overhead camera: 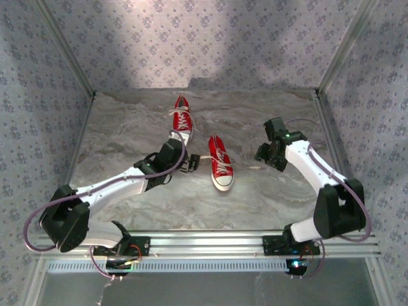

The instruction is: Tie the shoes

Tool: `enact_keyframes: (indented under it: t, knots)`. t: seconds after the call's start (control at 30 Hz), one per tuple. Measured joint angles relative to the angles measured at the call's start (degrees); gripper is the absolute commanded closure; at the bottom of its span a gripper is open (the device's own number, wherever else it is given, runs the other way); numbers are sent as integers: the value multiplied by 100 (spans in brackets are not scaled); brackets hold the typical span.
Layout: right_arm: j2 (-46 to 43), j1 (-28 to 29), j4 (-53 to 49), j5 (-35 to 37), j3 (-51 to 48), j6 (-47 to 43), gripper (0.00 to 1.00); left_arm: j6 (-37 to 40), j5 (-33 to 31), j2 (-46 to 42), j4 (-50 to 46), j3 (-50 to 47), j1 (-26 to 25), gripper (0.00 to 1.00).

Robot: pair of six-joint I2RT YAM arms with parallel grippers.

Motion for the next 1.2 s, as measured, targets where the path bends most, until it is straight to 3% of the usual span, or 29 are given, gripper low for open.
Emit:
enact_keyframes:
  t: [0.23, 0.5, 0.87, 1.0, 1.2]
  knots:
    - [503, 79, 518, 90, -98, 1132, 38, 354, 79, 616, -87, 127, 426, 12]
    - [1189, 549, 673, 492, -66, 2546, 39, 903, 345, 1158, 4, 463, 616, 11]
    - [1722, 422, 951, 686, -20, 3001, 41, 1165, 601, 1163, 131, 468, 732, 9]
    - [1808, 393, 817, 688, 72, 2992, 55, 1300, 688, 1189, 111, 481, 807, 7]
    - [1843, 306, 627, 682, 111, 2922, 84, 1648, 1108, 1565, -153, 800, 949, 6]
